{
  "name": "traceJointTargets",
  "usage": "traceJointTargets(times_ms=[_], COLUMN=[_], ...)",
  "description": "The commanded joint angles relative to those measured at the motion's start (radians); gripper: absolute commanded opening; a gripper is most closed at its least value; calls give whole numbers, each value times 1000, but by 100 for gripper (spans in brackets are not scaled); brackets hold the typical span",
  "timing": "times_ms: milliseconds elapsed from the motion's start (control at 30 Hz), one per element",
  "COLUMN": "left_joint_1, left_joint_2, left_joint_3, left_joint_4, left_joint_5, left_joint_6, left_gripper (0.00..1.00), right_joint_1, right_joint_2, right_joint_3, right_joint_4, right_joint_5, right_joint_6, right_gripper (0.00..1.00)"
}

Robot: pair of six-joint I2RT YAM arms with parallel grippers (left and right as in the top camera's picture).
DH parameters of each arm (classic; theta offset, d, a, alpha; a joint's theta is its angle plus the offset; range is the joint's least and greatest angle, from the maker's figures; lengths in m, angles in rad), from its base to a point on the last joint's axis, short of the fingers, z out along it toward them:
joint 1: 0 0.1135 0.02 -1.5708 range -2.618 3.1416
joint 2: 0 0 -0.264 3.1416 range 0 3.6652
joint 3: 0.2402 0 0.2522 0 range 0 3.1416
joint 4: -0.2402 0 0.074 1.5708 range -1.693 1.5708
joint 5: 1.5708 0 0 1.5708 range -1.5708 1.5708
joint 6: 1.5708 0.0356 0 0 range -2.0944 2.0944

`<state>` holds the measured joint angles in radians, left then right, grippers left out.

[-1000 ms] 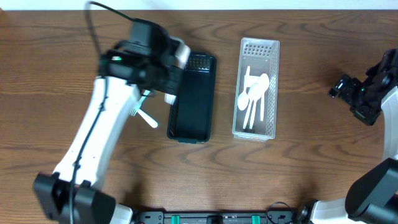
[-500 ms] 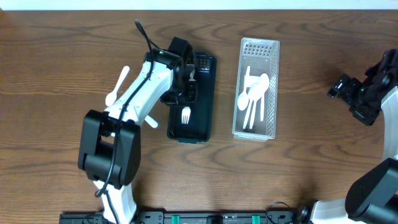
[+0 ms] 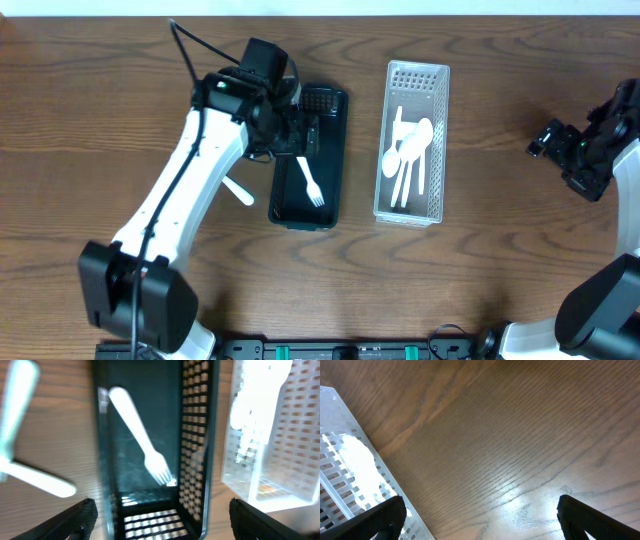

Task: Pack container
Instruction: 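Release the white fork into the black tray and withdraw left, then grasp the mint spoon with the left gripper and carry it right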

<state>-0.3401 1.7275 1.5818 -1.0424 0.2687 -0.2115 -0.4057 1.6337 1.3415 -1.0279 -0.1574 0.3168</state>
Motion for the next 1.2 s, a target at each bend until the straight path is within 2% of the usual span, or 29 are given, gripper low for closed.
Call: traceJointTargets(times_ms=[0,67,167,333,633,733,1167], left_joint_1=[32,63,126,246,328,328,328], left_joint_2=[12,19,53,153,331,366,451], left_joint_3=[6,-5,-9,-9,-9,-9,-10], left_joint_4=[-20,-11,-5,-3,43,61,90], left_joint_5=[-205,-287,-320,-319,-279,-201,-193], left_joint_6=[38,39,73,299,637,762,783], left_gripper=[87,87,83,71,70,64,61], right_joint_1=[-6,-6,-6,-6,-6,-6,-6], right_joint_2=[7,7,7,7,7,7,7], right_joint_3=[-5,-5,-5,-5,-5,-5,-5], right_joint_4=[2,2,3,2,18,23,22], right_joint_5=[-5,-4,-5,-5,-4,-4,-4], right_joint_6=[-18,-19,-18,-18,-18,-19,-19], right_gripper=[99,99,99,99,99,99,99])
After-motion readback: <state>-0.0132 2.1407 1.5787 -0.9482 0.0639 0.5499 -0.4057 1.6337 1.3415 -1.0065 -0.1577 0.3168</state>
